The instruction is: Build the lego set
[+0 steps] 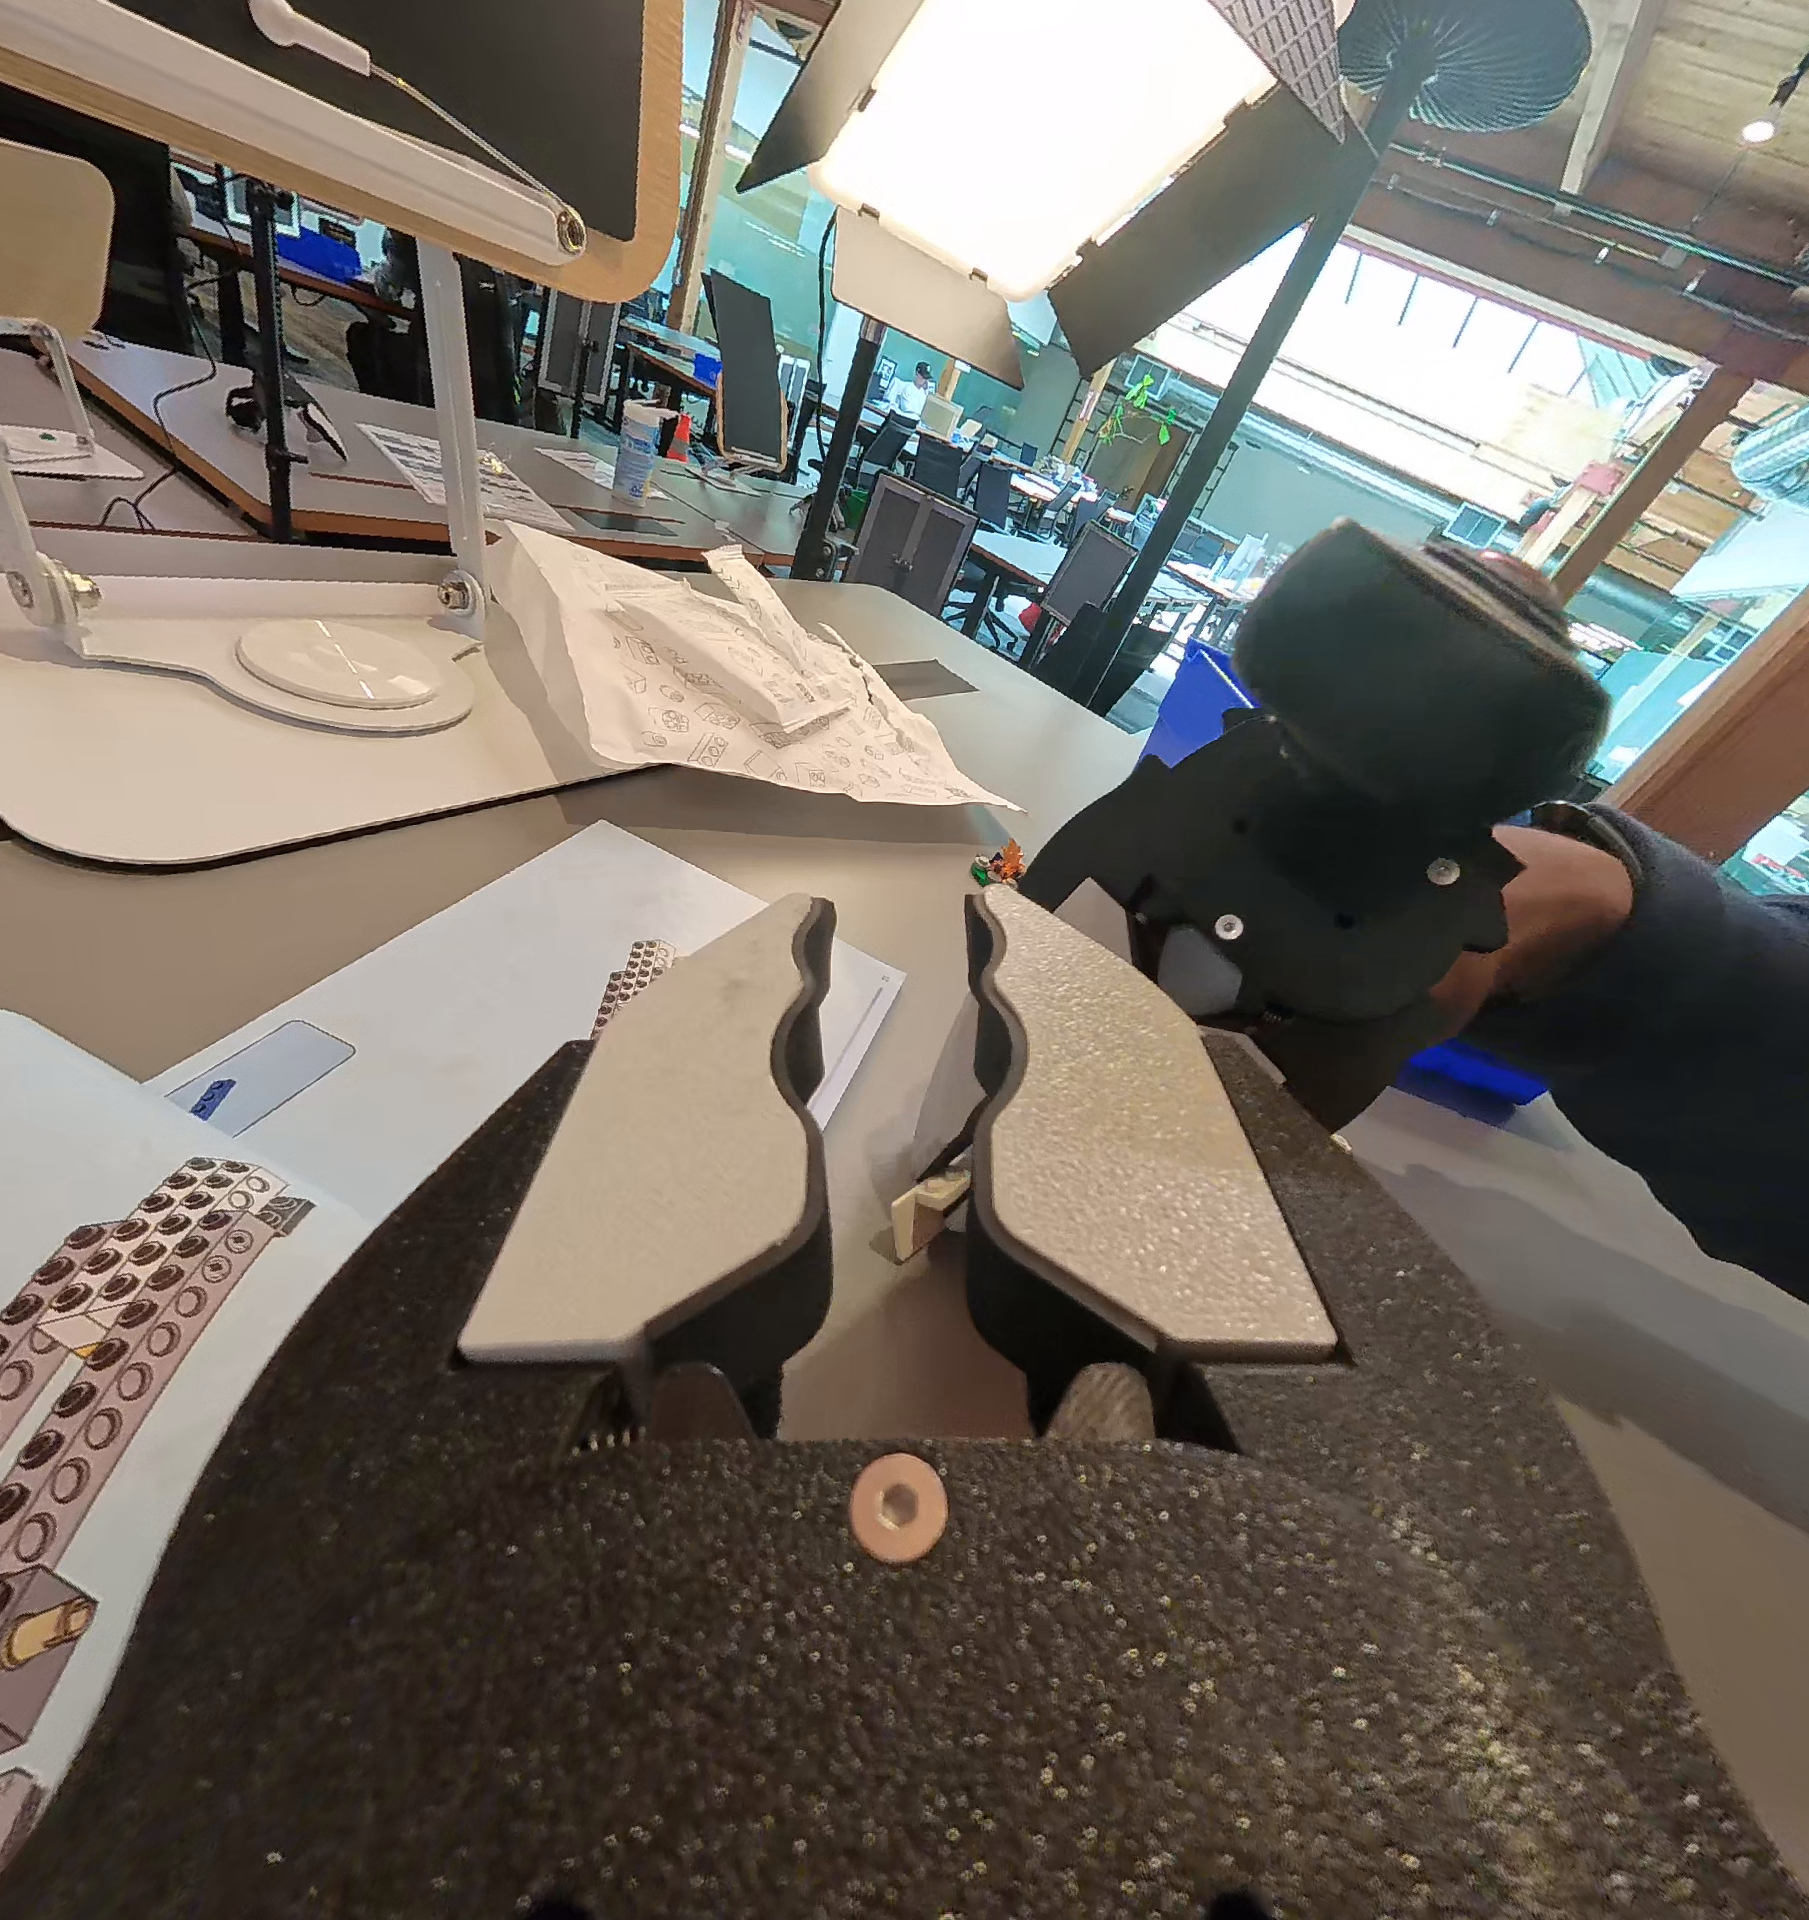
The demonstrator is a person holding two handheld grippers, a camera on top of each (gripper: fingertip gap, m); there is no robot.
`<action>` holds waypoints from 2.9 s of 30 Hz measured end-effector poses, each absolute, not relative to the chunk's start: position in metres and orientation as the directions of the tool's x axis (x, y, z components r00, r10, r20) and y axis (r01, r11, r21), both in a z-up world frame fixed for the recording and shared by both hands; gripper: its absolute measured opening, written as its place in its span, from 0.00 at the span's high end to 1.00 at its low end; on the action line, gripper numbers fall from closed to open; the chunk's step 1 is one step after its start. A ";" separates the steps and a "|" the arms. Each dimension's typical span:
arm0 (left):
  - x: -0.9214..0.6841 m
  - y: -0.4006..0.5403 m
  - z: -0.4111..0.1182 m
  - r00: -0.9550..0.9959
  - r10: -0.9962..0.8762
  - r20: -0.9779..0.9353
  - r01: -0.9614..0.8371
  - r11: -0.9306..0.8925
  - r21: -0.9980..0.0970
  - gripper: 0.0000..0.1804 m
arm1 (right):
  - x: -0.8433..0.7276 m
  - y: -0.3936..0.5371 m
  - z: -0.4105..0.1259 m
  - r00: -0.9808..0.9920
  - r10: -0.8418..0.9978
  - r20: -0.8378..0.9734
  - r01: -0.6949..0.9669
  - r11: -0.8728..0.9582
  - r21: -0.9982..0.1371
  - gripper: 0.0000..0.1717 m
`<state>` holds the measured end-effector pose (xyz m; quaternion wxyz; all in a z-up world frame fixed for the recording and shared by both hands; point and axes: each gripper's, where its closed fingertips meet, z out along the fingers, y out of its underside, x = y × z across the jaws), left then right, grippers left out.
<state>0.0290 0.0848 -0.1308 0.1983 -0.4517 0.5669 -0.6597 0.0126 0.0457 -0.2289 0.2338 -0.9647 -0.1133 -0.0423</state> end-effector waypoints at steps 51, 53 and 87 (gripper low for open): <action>-0.082 0.038 -0.113 -0.939 -0.076 0.336 -0.329 -0.082 -0.941 0.80 | -0.055 -0.011 -0.183 0.924 0.268 0.271 0.381 -0.641 -0.666 0.77; -0.075 0.039 -0.114 -0.937 -0.121 0.328 -0.320 -0.083 -0.944 0.80 | -0.055 -0.017 -0.202 0.946 0.253 0.203 0.325 -0.726 -0.606 0.77; -0.060 0.096 -0.085 -0.896 -0.423 0.132 -0.116 -0.063 -0.991 0.80 | -0.040 0.095 -0.098 0.976 0.065 0.206 0.216 -0.241 -0.946 0.85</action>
